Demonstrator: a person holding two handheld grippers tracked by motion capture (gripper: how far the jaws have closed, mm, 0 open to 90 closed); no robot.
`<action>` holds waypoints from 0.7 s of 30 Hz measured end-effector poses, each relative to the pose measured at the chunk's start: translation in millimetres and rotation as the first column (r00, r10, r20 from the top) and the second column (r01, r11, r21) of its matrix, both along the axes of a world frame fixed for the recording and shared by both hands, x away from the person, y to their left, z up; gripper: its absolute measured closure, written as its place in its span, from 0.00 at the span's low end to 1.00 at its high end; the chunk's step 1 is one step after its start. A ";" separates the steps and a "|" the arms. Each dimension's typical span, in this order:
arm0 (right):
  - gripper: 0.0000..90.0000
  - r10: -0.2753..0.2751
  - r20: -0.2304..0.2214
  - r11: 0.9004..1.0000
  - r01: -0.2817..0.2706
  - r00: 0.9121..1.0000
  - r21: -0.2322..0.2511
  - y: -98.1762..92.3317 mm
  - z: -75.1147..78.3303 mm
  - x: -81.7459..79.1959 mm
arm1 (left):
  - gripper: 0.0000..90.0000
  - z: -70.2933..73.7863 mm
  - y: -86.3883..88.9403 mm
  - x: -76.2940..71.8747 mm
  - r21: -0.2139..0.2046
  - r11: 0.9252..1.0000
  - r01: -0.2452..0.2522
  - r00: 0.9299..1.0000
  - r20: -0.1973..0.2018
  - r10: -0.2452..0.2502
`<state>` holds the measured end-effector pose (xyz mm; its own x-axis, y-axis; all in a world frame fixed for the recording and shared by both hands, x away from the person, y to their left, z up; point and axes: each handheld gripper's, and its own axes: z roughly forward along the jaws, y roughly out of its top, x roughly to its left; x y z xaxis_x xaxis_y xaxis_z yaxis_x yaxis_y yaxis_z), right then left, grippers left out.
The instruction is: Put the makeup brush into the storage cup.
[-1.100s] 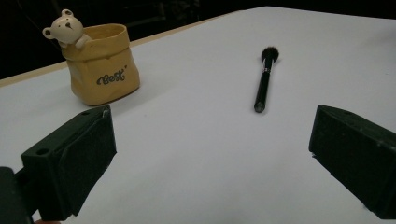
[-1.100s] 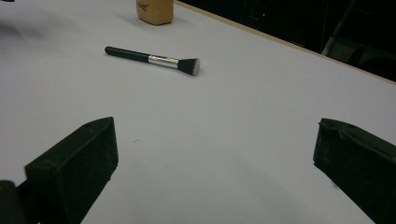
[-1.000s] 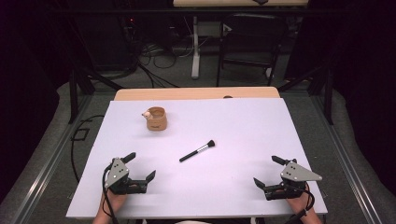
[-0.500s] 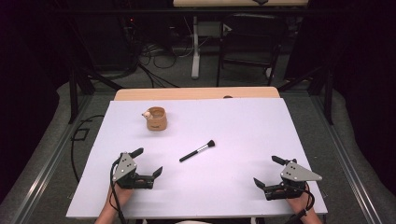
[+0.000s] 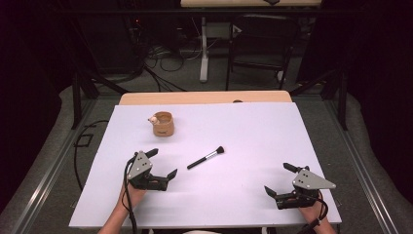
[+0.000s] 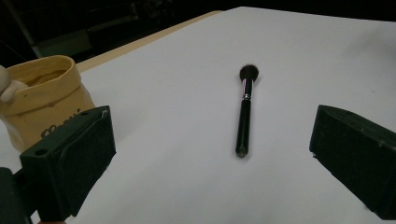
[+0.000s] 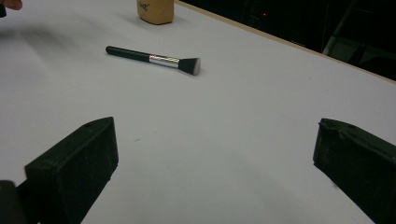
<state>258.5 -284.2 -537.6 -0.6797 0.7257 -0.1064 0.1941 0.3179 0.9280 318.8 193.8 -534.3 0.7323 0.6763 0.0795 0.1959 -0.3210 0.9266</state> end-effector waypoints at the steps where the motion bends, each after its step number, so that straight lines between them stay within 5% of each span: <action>1: 0.00 0.001 -0.001 1.000 -0.001 1.000 -0.001 -0.1 0.1 0.0 | 0.00 0.7 -1.4 1.2 -0.003 1.000 0.006 1.000 -0.002 -0.006; 21: 0.00 0.001 0.000 1.000 -0.001 1.000 0.007 -0.1 -0.4 0.2 | 0.00 23.2 -33.0 30.9 0.113 0.991 0.066 0.997 -0.056 -0.060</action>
